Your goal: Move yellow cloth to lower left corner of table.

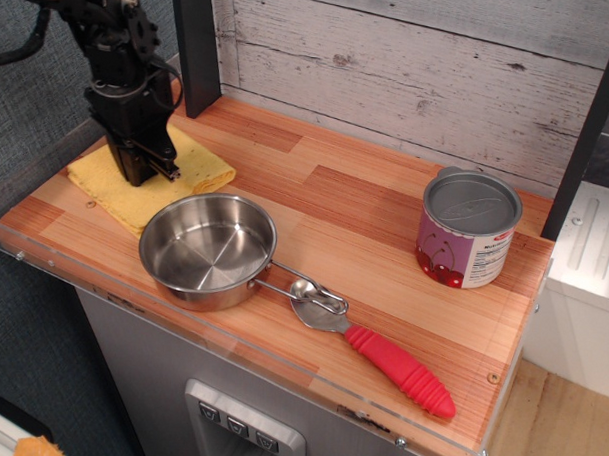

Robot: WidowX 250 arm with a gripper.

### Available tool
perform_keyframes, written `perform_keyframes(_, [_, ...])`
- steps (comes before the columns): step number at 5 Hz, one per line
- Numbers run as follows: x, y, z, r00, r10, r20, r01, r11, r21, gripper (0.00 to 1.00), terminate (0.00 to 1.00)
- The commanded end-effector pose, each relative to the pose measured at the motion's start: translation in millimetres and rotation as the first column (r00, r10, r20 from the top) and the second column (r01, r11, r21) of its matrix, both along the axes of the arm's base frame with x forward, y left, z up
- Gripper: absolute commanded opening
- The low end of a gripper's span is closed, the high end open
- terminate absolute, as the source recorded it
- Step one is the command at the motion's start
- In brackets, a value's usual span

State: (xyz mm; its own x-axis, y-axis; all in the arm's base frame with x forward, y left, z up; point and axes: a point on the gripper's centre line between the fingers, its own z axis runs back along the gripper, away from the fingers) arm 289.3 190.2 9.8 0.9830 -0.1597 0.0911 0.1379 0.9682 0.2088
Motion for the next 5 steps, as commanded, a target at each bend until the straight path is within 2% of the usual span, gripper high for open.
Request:
perform_keyframes(1, [-25,9,10,0.995,0.100,-0.006,-0.100,0.995,0.012,0.00,0.00])
perform_keyframes(3, [-45,14,15,0.984,0.179,-0.010,-0.179,0.984,0.012,0.00,0.00])
perform_keyframes(5, [-49,20,22,0.961,0.275,0.021,-0.275,0.961,-0.025,0.00,0.00])
